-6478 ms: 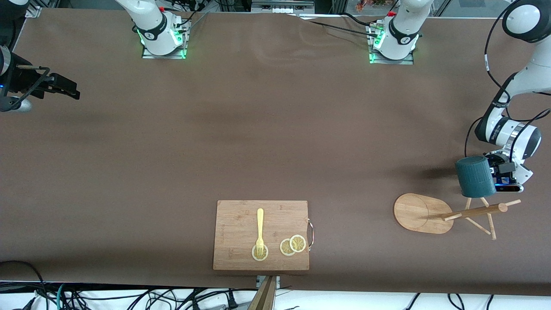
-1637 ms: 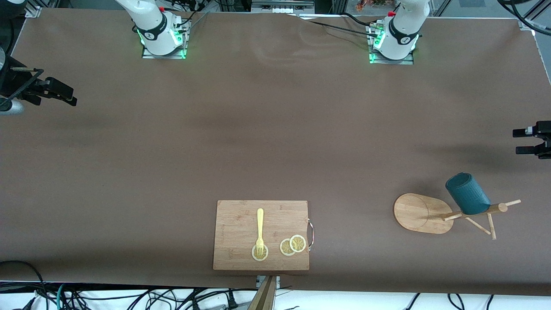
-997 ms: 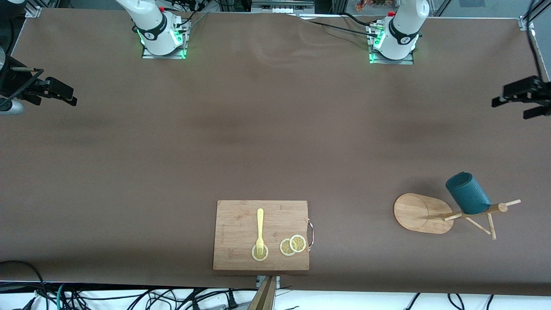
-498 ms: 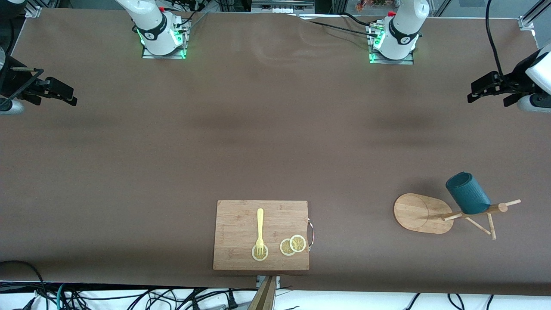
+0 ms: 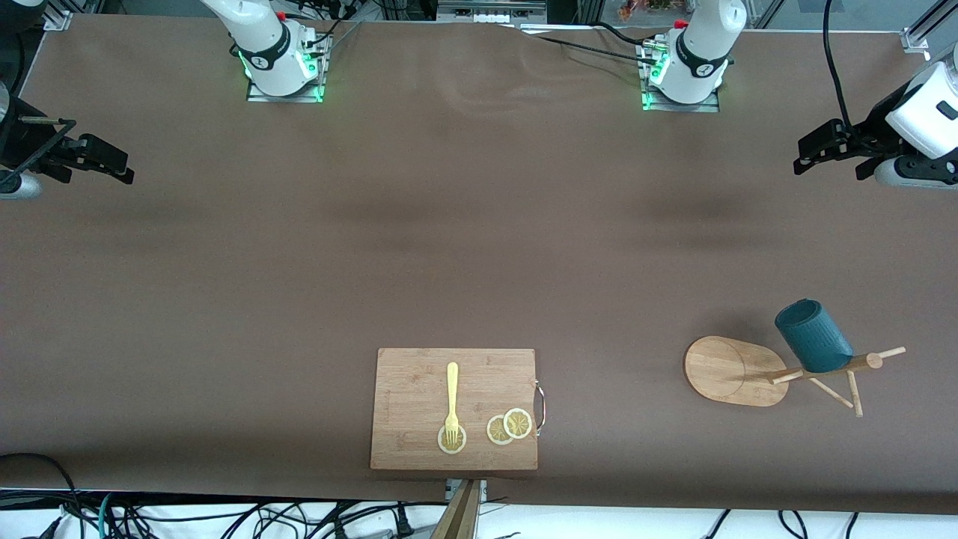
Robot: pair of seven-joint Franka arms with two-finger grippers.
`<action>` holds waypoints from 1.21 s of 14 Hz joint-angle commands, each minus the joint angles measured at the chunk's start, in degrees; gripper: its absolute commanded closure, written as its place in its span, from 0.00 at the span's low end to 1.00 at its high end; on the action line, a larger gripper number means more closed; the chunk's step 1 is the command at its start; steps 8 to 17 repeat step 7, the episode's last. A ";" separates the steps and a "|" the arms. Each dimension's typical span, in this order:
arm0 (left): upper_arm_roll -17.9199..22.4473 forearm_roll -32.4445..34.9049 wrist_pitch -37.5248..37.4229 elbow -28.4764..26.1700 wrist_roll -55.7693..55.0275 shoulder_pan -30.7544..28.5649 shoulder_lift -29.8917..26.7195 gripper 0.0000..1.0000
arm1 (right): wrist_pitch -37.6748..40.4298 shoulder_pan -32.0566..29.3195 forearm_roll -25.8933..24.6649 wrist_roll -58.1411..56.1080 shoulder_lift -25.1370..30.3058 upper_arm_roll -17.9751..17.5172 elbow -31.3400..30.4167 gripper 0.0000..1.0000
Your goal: Pass cup and hang on rack
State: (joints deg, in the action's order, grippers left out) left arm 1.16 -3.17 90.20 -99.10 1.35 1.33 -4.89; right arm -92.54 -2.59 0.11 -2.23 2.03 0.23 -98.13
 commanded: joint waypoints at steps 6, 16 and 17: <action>-0.89 1.59 -0.29 -0.83 -4.34 0.43 -1.35 0.00 | 0.87 -0.22 -0.03 -0.23 -0.19 0.13 0.57 0.00; -0.89 1.59 -0.29 -0.75 -4.08 0.35 -1.26 0.00 | 0.95 -0.22 -0.03 -0.23 -0.19 0.13 0.57 0.00; -0.89 1.59 -0.29 -0.75 -4.08 0.35 -1.26 0.00 | 0.95 -0.22 -0.03 -0.23 -0.19 0.13 0.57 0.00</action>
